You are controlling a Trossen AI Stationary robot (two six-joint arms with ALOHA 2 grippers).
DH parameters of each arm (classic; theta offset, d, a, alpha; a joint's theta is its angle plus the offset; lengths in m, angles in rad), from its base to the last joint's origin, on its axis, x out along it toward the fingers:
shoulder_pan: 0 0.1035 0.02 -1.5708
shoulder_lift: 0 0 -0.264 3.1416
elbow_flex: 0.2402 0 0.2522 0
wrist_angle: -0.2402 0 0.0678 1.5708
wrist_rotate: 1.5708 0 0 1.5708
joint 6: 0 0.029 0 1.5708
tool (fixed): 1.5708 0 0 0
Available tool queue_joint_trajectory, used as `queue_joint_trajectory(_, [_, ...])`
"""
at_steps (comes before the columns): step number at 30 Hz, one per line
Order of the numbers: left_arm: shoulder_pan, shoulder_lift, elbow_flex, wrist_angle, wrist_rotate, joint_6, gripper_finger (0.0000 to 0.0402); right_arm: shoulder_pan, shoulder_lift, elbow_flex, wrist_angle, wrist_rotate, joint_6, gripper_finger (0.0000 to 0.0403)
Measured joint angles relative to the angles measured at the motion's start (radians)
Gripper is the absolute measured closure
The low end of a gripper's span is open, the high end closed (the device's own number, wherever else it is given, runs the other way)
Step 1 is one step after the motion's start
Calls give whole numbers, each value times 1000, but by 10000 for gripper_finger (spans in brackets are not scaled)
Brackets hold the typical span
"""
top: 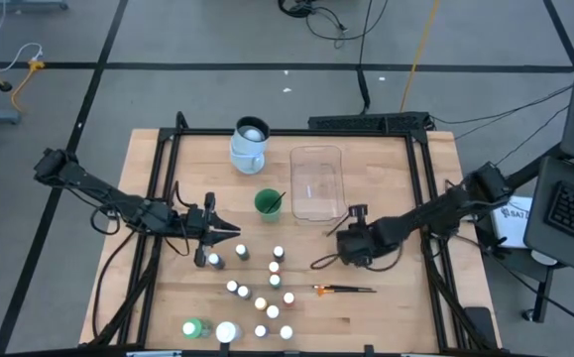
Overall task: Pick & Place Paint Supplies
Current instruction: Put the yellow paintbrush into the green cup
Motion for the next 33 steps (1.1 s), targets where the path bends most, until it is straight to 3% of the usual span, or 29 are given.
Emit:
queue_joint_trajectory(5, [0,0,0,-3,0,-35,348,63,-62,18,4,99,-37,403])
queue_joint_trajectory(10, [8,6,0,1,-61,-106,348,136,-78,66,33,247,-199,403])
queue_joint_trajectory(13, [29,45,0,33,-68,-145,348,185,-78,94,128,424,-411,403])
queue_joint_trajectory(16, [45,112,0,136,17,-142,348,233,-80,97,343,664,-739,403])
queue_joint_trajectory(18, [50,169,2,210,86,-122,348,255,-79,93,531,737,-1009,403])
queue_joint_trajectory(23, [57,319,108,214,205,-167,348,260,-39,56,1053,744,-1584,403])
queue_joint_trajectory(28, [56,412,207,114,272,-170,325,221,2,7,1213,603,-1842,403])
queue_joint_trajectory(33, [70,422,219,100,270,-210,263,186,76,-67,1439,474,-2113,403])
